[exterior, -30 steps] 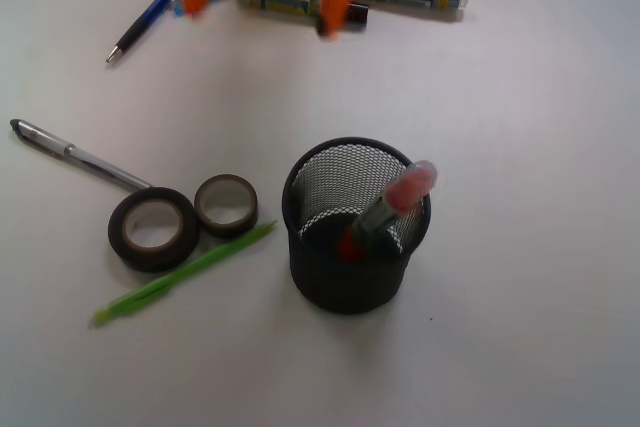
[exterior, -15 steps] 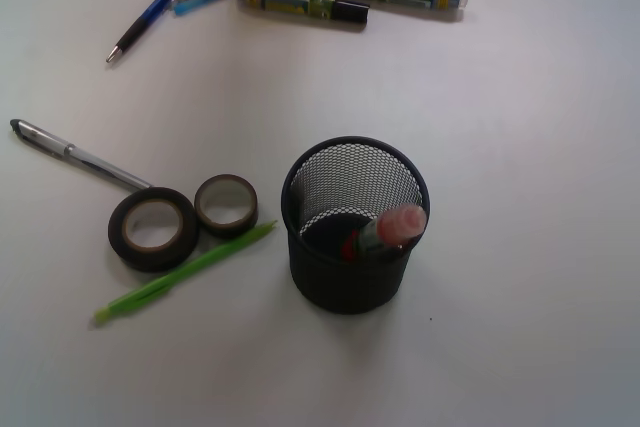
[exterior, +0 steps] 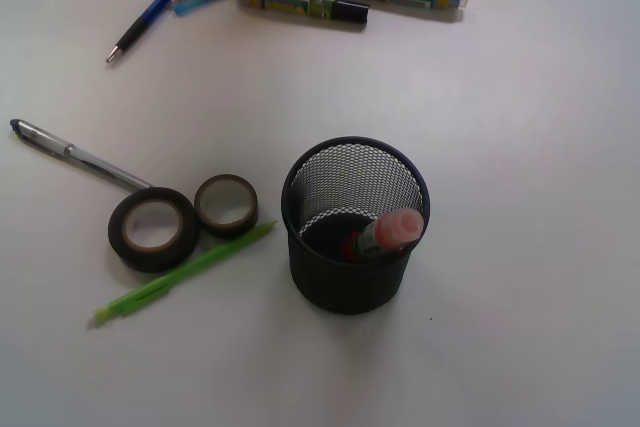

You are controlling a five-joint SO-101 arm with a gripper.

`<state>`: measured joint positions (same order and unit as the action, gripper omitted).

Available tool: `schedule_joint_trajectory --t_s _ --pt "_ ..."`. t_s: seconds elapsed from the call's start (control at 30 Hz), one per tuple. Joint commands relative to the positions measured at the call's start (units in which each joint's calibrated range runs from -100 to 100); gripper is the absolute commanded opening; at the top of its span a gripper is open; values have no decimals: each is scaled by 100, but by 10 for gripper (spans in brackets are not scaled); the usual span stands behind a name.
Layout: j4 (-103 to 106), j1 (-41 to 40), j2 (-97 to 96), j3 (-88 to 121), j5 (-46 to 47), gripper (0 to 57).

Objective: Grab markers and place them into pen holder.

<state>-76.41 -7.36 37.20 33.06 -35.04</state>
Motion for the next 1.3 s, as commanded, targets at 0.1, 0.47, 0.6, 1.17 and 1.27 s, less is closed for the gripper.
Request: schedule_joint_trajectory --t_s 0.1,0.47,0.6,1.17,1.27 --pt "21 -681 1487 2301 -161 314" --pt "-740 -1929 1963 3188 -908 315" --pt "-661 -1996 1963 3632 -850 315" --pt "1115 -1937 1954 4647 -581 314" --pt "1640 -1869 1954 5054 -567 314"
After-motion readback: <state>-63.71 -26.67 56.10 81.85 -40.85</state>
